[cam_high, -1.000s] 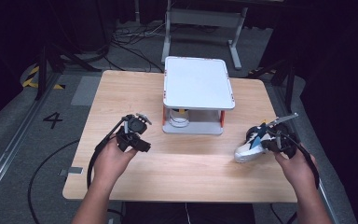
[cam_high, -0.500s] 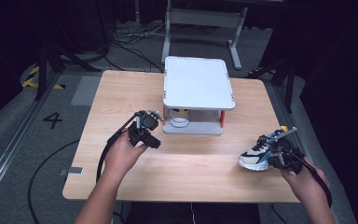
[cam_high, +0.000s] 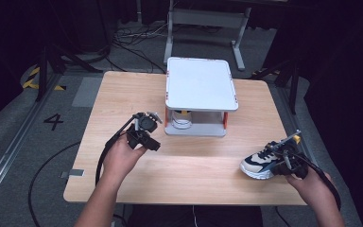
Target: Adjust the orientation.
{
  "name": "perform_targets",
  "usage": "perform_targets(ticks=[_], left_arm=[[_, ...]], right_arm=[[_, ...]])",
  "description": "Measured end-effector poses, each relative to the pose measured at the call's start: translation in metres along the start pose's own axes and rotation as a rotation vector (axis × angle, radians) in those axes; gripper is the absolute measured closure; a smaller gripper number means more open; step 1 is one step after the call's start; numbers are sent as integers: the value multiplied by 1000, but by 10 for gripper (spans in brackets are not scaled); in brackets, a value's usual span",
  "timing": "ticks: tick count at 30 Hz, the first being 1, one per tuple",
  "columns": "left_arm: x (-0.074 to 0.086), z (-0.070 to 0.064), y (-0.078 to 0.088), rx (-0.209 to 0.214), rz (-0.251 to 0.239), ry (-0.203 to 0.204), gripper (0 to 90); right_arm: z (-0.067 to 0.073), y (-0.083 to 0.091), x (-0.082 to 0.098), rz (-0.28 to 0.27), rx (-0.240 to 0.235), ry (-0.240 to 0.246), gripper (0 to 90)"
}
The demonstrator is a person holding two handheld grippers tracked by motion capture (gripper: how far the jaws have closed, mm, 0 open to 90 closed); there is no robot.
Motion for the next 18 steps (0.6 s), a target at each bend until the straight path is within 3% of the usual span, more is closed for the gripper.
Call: perform_targets(ticks=[3,5,8,11,14,15,16,18], left_arm=[[0,1,0,-3,0,0,425],[0,1,0,-3,-2,-2,424],[1,1,-1,-4,3,-2,424],[3,2,-3,-4,9,4,424],[5,4,-2,-7,14,8,424],[7,6,-1,-12,9,17,424],[7,6,-1,-12,9,17,424],[7,7,0,-12,2,20,424]], right_arm=[[8,-13,-11,-19,16,39,862],[13,-28,-24,-31,73,70,834],[15,-35,-38,-53,78,73,820],[22,-33,-66,-140,138,103,790],[20,-35,-68,-142,123,95,789],[20,-34,-65,-159,80,88,737],[20,-34,-65,-159,80,88,737],[21,-27,-63,-185,27,79,703]])
Point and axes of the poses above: each handheld gripper's, and its own axes: y roughly backward along the jaws, x roughly out of its underside, z roughly to its left, the point moved 5 cm from there along -y, roughly forward along the jaws, and after that the axes turned 5 degrees about x, right-handed, at the moved point
